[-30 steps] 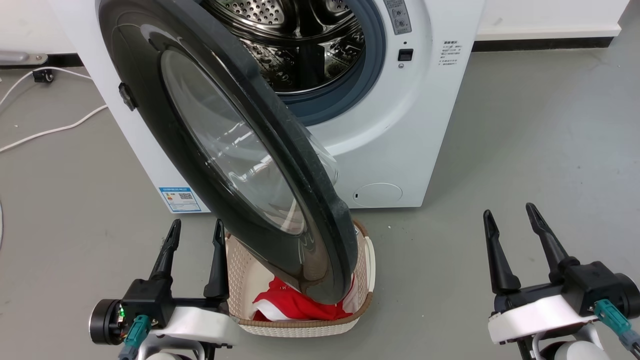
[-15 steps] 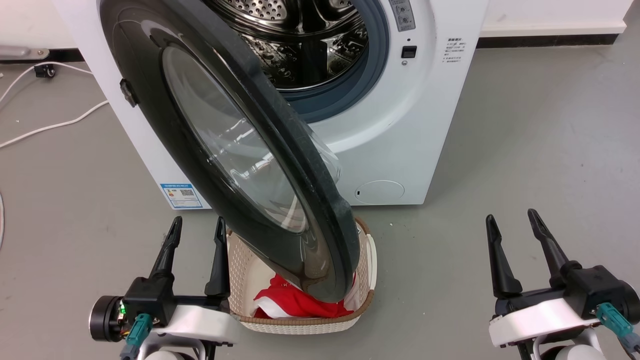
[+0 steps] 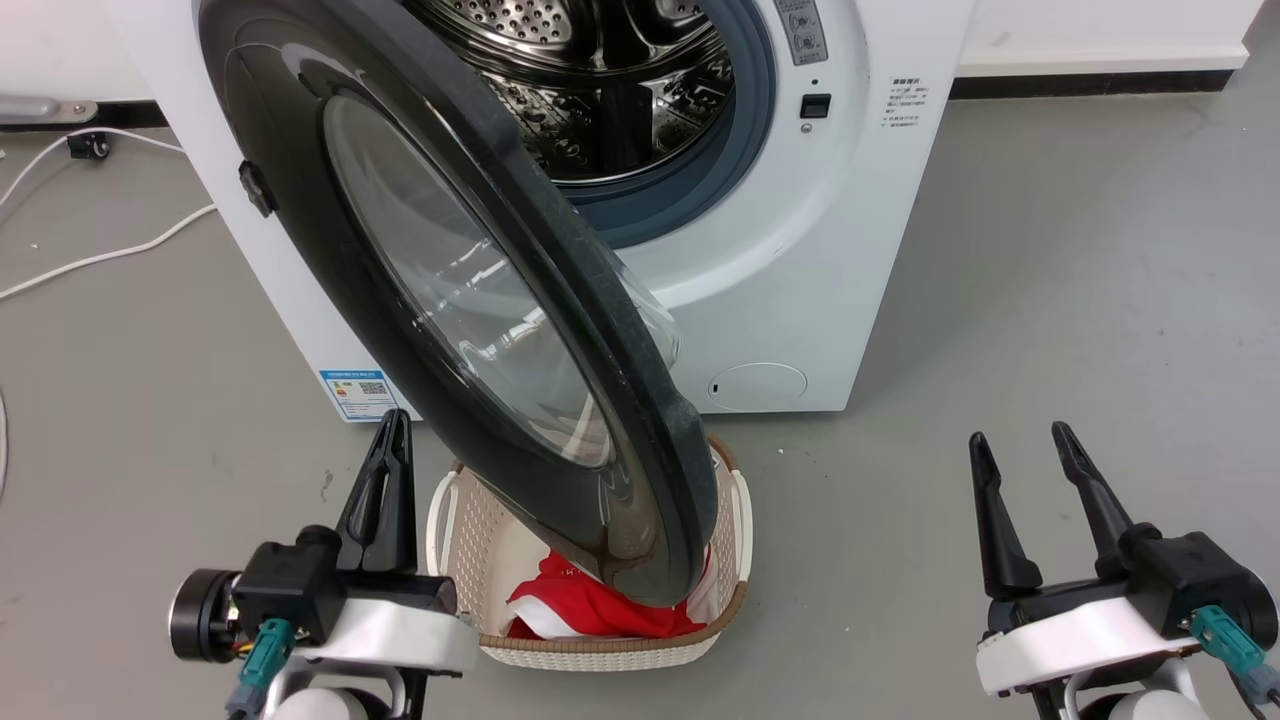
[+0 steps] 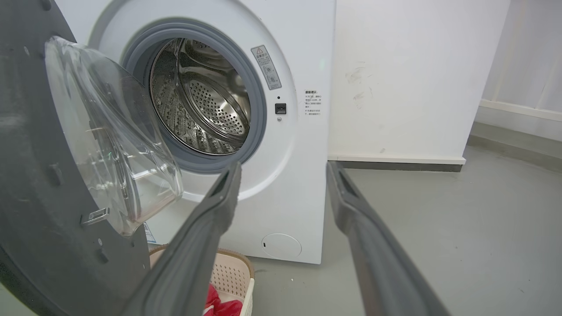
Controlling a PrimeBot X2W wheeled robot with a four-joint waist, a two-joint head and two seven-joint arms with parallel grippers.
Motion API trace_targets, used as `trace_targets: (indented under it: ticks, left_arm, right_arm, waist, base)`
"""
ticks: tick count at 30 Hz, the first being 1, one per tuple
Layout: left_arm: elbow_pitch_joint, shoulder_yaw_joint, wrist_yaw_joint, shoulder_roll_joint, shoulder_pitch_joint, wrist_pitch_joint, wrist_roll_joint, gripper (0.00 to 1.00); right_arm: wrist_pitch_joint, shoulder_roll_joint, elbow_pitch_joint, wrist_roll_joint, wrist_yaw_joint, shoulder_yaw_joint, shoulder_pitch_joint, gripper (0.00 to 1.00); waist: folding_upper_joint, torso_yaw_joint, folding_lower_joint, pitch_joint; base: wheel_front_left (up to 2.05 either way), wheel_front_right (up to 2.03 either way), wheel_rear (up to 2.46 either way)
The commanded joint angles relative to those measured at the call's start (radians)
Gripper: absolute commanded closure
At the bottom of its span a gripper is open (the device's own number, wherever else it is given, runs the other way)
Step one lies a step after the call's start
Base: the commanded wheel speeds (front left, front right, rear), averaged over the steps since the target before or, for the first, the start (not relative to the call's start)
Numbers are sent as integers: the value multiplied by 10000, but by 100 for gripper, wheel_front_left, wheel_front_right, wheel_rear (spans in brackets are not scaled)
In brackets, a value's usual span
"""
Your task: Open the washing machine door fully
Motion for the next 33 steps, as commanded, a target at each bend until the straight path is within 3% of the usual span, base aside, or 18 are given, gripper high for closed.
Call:
trace_targets:
  ticks: [1, 10, 24, 33]
  left_arm:
    - [-56, 32, -14, -9, -154, -23, -37, 100]
    - [-1370, 29, -88, -9, -697, -23, -59, 100]
    - [-4387, -1033, 15, -7, -2421, -17, 108, 100]
    - [-4056, -3100, -423, -6, -2835, 203, -387, 100]
  right_arm:
    - [-47, 39, 21, 45, -6, -16, -70, 0]
    - [-43, 40, 92, 103, -6, -127, 133, 0]
    - [41, 39, 18, 188, -6, -198, 216, 0]
    - [-16, 40, 84, 288, -6, -201, 105, 0]
  waist:
    - [0, 7, -1, -10]
    - [0, 106, -1, -124]
    - [0, 212, -1, -110]
    - [0, 112, -1, 60]
  base:
    - [0, 0, 0]
    - [0, 0, 0]
    - [0, 0, 0]
    - [0, 0, 0]
